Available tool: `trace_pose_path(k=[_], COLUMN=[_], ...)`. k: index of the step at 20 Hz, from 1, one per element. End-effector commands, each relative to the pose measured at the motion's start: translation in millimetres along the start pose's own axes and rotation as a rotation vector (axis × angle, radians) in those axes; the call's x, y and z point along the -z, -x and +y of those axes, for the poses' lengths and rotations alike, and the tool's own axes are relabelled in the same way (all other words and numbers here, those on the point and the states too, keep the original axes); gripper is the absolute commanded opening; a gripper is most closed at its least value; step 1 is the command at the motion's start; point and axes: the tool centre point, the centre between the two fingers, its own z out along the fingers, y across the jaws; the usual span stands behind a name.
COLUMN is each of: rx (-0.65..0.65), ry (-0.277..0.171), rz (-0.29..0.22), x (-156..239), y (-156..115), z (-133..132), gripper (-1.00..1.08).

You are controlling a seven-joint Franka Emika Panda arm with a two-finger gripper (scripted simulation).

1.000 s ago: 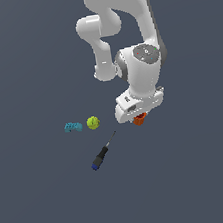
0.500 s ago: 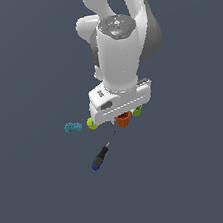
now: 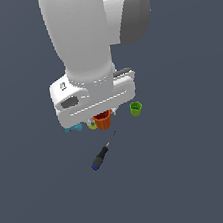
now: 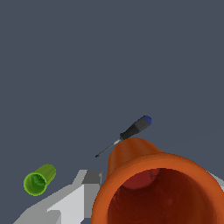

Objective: Pick up a designated object from a clutter of objects.

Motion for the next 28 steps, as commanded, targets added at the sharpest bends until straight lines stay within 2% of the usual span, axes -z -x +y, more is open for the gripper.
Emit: trace_pose_path(k=[1, 14, 28], rx=[0.001, 0.000, 0.000], ry=[0.000, 0.002, 0.002], rz=[0.000, -0.001, -0.001], x=[15, 71, 88], y=[-4, -22, -28], z=[15, 74, 92], gripper=[-1.00, -1.00, -1.00])
